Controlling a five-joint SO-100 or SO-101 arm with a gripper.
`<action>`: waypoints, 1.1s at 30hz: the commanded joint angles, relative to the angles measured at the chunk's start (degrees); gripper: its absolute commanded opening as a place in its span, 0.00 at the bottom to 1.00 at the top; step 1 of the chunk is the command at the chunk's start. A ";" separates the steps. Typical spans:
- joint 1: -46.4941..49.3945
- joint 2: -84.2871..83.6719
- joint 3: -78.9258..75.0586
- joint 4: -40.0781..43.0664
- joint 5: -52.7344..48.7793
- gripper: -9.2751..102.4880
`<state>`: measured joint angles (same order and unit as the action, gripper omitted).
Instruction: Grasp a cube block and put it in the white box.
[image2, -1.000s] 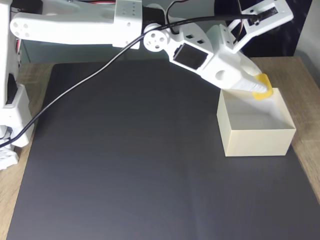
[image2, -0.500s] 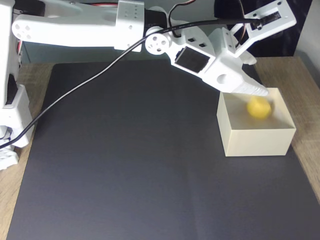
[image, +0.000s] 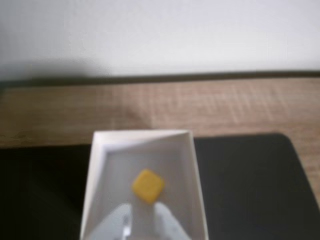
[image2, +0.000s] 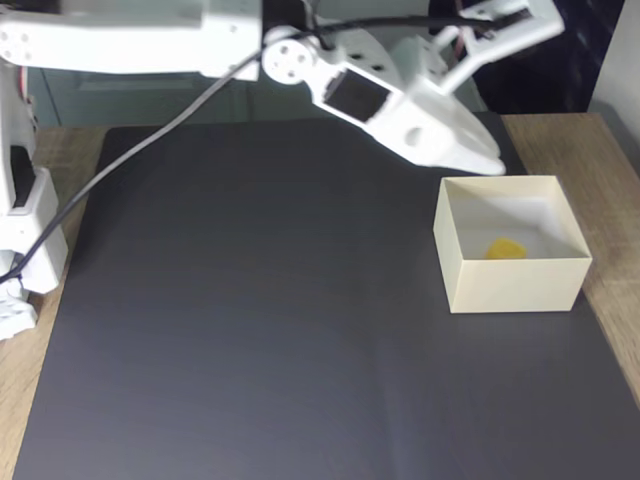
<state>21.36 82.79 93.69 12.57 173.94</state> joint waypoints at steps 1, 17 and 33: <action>-1.58 10.37 6.59 -0.18 -0.26 0.10; -5.89 44.21 39.90 0.00 0.26 0.08; -5.45 79.01 71.02 1.67 0.44 0.08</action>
<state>16.08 157.06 163.12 13.18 174.29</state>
